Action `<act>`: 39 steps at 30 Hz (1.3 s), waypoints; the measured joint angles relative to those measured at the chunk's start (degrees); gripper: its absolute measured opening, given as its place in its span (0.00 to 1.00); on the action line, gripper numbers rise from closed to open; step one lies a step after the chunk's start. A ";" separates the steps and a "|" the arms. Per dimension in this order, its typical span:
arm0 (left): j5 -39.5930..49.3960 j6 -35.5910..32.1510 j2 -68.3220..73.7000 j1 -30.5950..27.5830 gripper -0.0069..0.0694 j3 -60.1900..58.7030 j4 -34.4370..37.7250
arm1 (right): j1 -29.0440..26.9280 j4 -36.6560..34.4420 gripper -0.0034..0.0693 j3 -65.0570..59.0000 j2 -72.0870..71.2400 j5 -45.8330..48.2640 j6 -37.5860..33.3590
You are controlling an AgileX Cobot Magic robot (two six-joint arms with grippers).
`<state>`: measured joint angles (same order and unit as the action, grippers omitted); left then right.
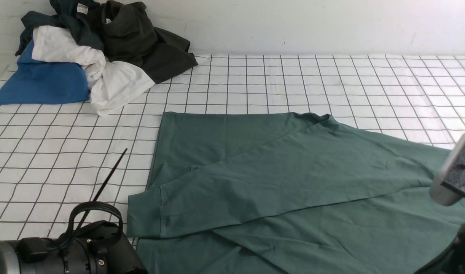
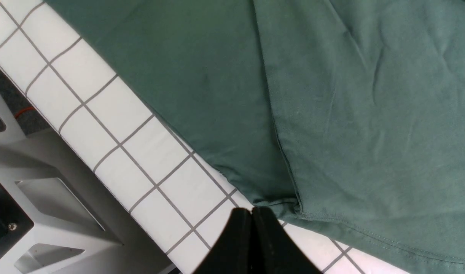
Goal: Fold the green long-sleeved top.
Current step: Use both arms simultaneously to clamp the lower edge of the clothing fabric
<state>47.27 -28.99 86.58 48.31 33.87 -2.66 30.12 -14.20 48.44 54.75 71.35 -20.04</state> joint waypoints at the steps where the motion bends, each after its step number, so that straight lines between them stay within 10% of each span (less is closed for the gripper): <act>1: -0.33 0.00 0.13 0.00 0.43 0.12 -0.56 | 0.00 0.00 0.03 0.00 0.00 0.00 0.00; 8: -0.87 0.00 0.28 0.00 0.13 0.92 -1.53 | 0.00 0.00 0.03 0.00 0.00 0.00 0.00; 17: 11.24 4.07 -3.35 -0.94 0.12 11.14 -0.79 | 0.00 0.93 0.03 0.00 0.00 0.00 -0.05; 33: 19.03 2.91 -14.43 -20.70 0.12 4.30 -1.81 | 0.00 10.95 0.05 -0.23 0.20 0.00 -3.00; 39: 18.59 2.74 -14.47 -20.76 0.12 4.30 0.05 | 0.00 11.85 0.31 -7.90 4.03 -1.39 -6.11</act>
<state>65.86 -26.25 72.11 27.55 38.17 -2.62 30.12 -2.35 40.55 58.78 69.96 -26.15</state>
